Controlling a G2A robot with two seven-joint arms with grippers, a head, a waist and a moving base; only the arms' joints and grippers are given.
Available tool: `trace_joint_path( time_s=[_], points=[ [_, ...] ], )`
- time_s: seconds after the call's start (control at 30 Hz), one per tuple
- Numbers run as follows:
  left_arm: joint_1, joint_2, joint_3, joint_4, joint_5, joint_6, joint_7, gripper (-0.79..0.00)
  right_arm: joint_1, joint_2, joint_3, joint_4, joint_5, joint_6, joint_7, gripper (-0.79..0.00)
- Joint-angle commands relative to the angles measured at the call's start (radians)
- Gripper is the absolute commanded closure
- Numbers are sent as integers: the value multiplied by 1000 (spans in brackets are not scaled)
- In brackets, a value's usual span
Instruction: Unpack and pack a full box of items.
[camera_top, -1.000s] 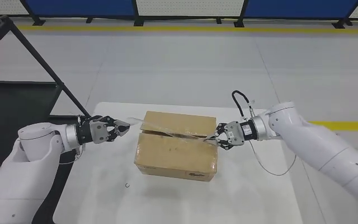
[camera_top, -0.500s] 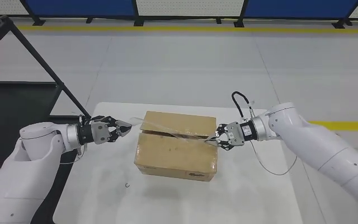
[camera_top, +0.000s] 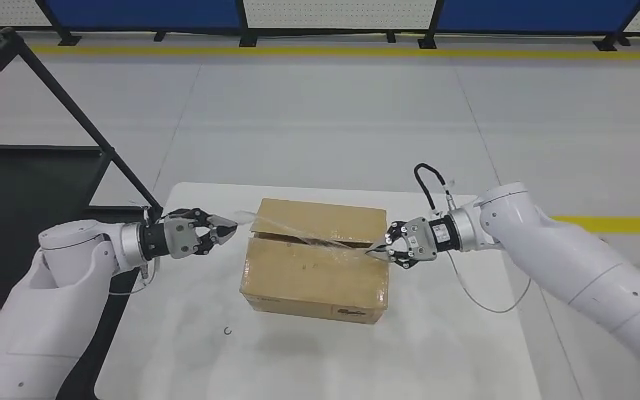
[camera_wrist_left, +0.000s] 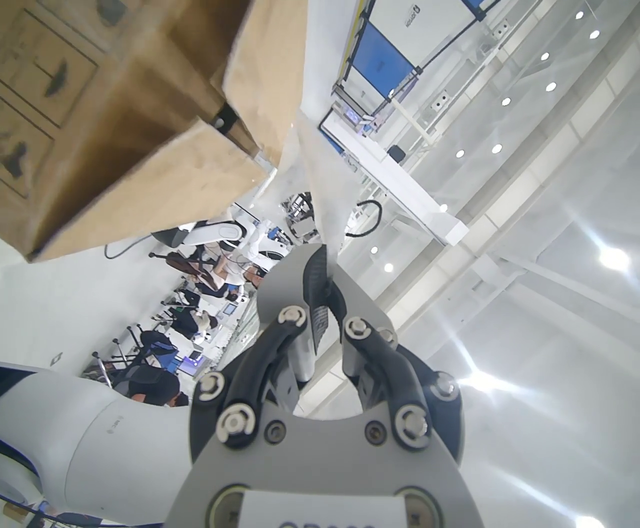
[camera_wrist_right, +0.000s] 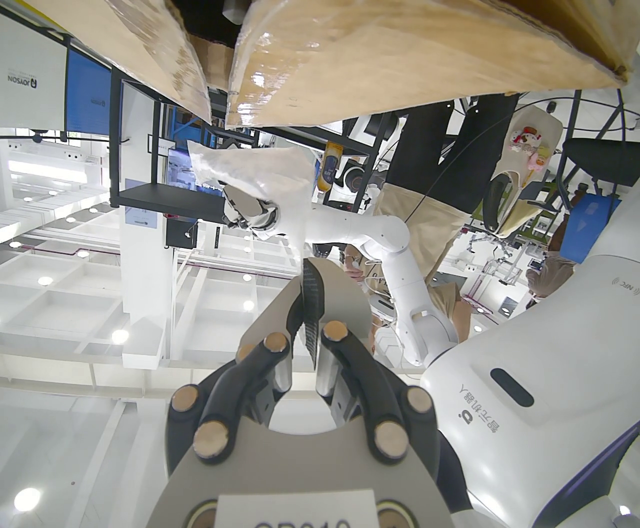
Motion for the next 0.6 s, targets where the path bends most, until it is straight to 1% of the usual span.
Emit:
trace_joint_path(
  time_s=[0.0,0.07,0.13,0.2,0.33,0.57],
  points=[
    [0,0,-1,0,2,0,0,0,12,2,0,24,-40,0,0,0],
    [0,0,-1,0,2,0,0,0,5,1,0,8,-33,-4,4,0],
    [16,-2,1,-17,-22,-7,20,0,-12,0,10,-31,-51,-35,-32,0],
    [20,-2,-3,-33,-33,-5,40,0,-16,2,24,-44,-65,-19,-41,0],
    [29,1,-13,-50,-65,16,41,0,-11,8,40,-67,-182,-25,20,0],
    [45,10,-34,-57,-108,45,46,0,4,12,47,-35,-316,-117,116,0]
  ],
)
